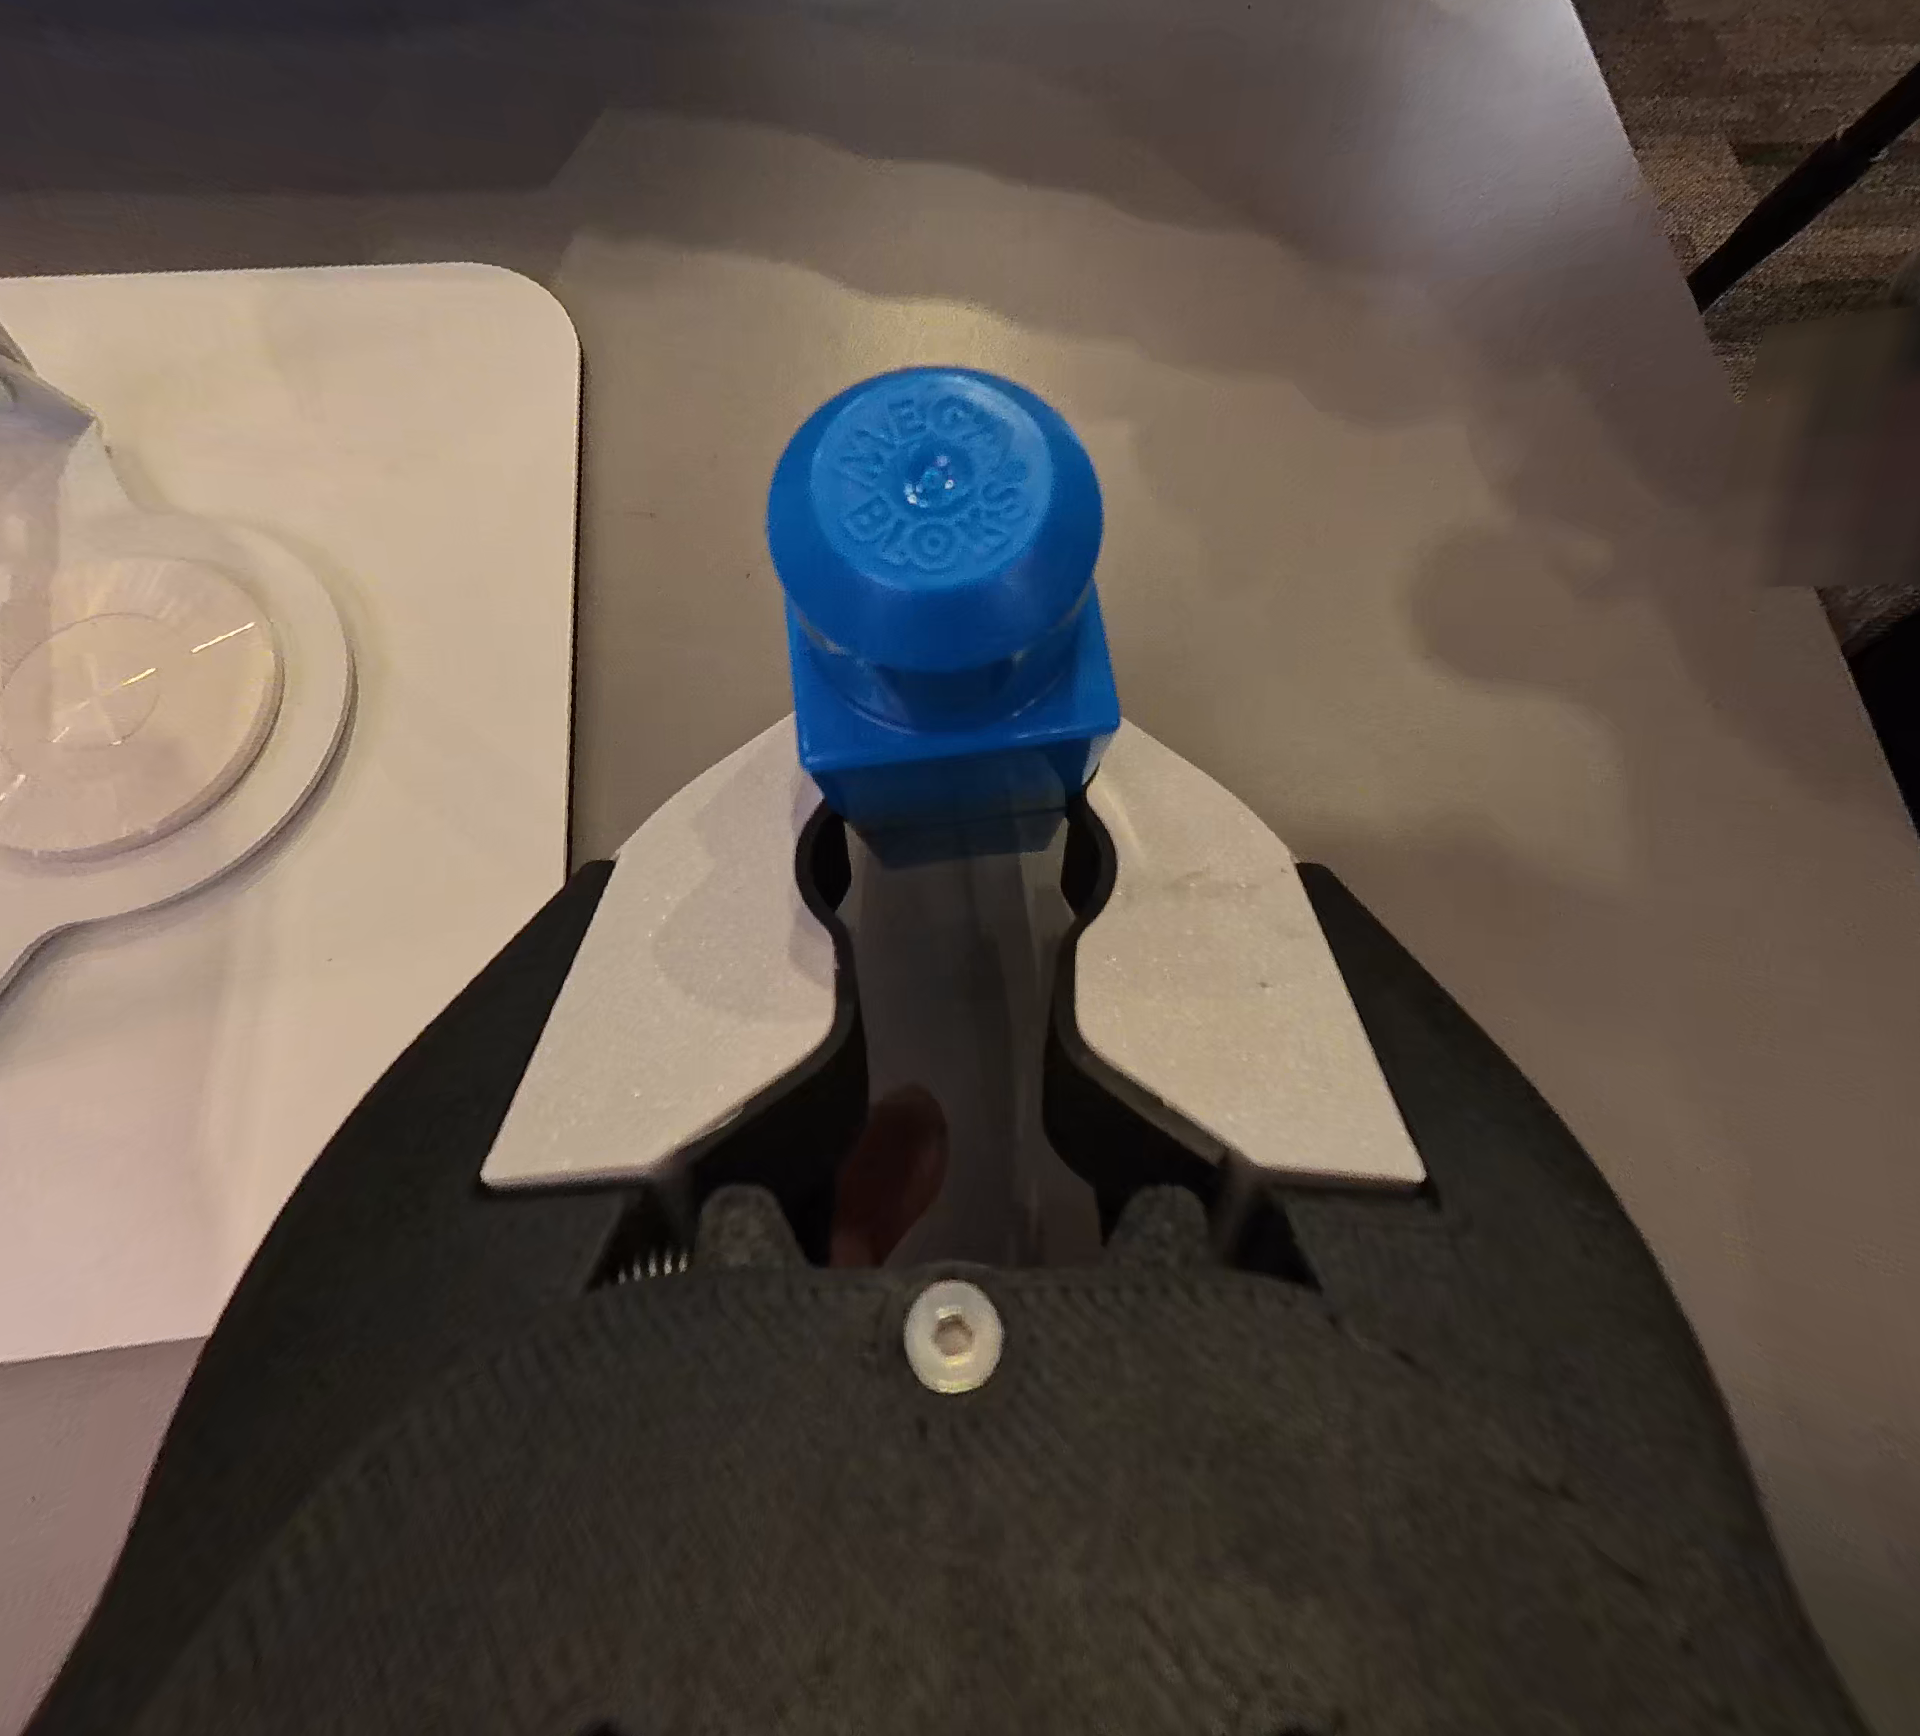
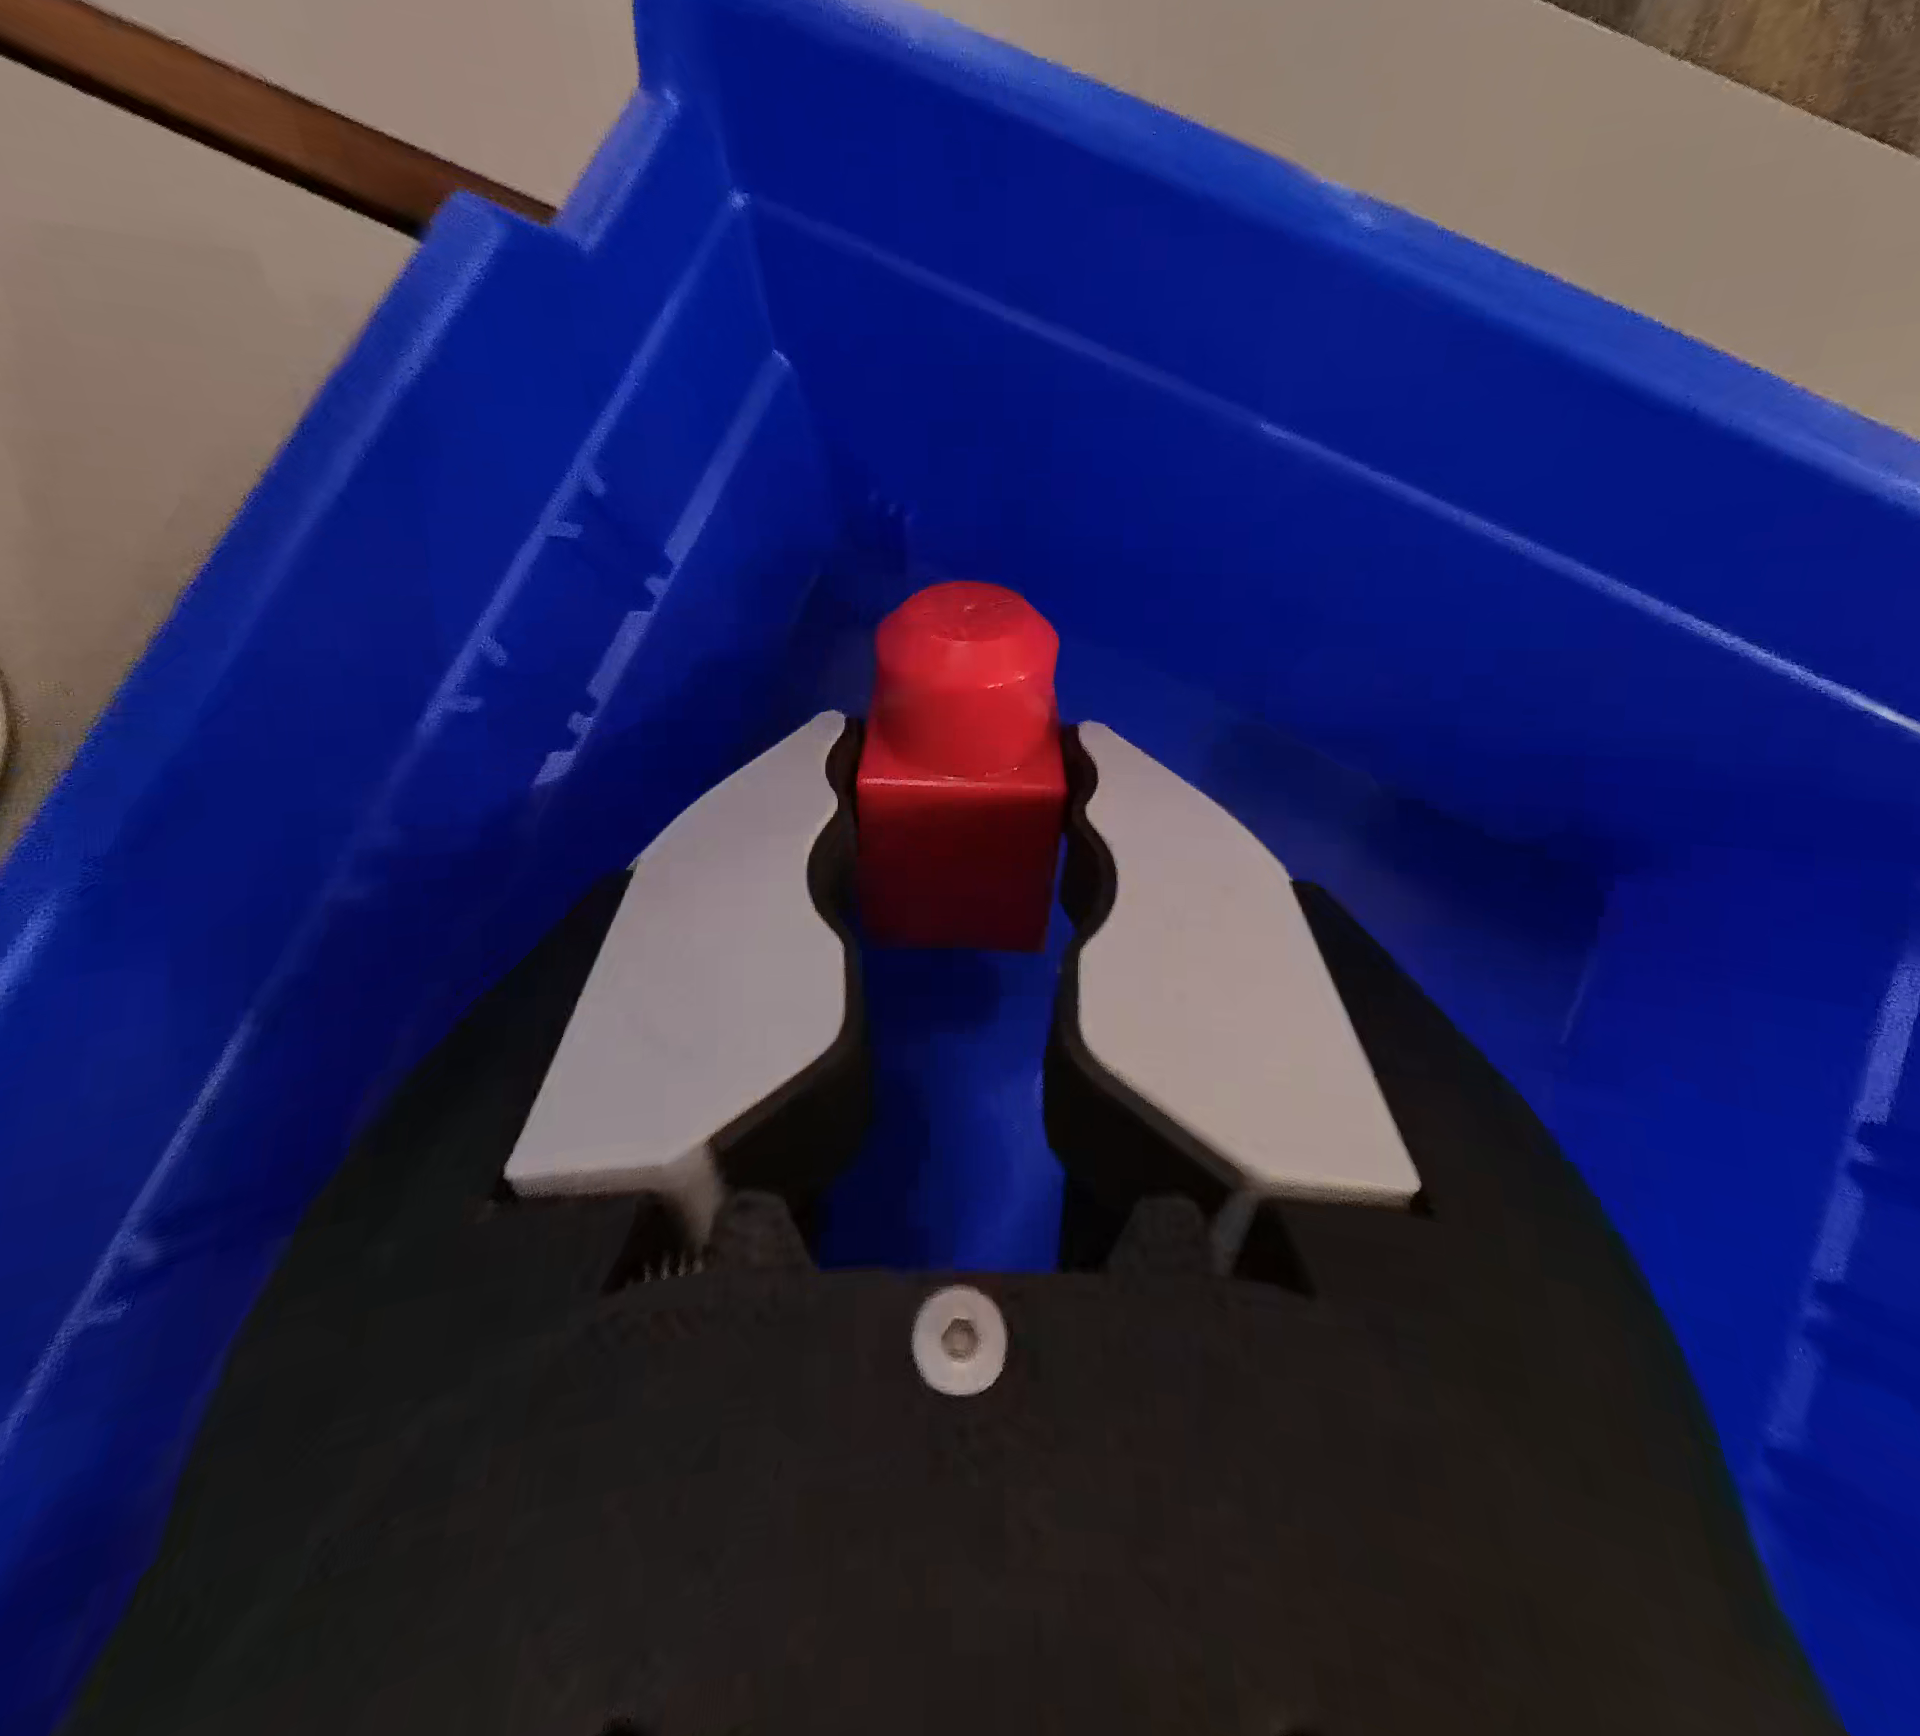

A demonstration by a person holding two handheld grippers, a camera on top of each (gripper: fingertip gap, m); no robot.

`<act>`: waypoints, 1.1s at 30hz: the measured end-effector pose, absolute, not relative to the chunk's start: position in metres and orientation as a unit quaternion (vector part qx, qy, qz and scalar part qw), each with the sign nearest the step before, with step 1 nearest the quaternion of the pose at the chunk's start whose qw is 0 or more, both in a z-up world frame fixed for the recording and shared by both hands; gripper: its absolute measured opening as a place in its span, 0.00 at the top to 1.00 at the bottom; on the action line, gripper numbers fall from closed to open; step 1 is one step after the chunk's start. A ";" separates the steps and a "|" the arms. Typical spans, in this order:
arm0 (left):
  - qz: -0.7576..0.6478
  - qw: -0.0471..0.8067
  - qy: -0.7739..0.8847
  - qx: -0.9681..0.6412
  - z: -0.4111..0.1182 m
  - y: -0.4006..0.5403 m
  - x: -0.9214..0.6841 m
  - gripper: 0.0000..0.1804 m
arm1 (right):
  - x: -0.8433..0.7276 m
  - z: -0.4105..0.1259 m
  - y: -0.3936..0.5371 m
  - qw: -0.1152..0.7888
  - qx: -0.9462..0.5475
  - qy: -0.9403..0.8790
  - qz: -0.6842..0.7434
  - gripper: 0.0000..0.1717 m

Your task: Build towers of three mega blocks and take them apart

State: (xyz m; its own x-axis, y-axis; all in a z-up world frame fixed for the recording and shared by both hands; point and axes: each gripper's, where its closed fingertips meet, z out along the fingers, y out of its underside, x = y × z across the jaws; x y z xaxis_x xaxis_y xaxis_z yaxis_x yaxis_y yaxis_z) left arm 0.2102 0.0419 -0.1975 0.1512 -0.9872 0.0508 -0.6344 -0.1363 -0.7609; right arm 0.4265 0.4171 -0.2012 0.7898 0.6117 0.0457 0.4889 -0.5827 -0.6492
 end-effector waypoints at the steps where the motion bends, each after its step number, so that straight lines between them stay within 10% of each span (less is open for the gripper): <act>1: -0.290 0.303 0.583 -0.696 -0.198 0.042 0.210 0.79 | 0.426 -0.203 0.418 0.331 -0.886 -0.314 0.083 0.79; 15: -0.287 0.303 0.586 -0.695 -0.198 0.041 0.211 0.79 | 0.434 -0.214 0.398 0.304 -0.896 -0.315 0.070 0.78; 19: -0.289 0.306 0.583 -0.695 -0.196 0.042 0.211 0.79 | 0.432 -0.220 0.383 0.266 -0.908 -0.303 0.115 0.60; 33: -0.287 0.310 0.581 -0.696 -0.192 0.042 0.213 0.79 | 0.420 -0.040 0.235 0.467 -0.754 -0.430 0.168 0.81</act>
State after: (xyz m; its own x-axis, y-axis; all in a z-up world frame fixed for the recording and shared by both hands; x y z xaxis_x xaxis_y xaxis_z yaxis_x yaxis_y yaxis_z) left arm 0.2128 0.0423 -0.1920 0.1611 -0.9861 0.0404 -0.6306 -0.1344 -0.7644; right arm 0.4200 0.2350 -0.0399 0.5734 0.8057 0.1487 0.4921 -0.1937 -0.8487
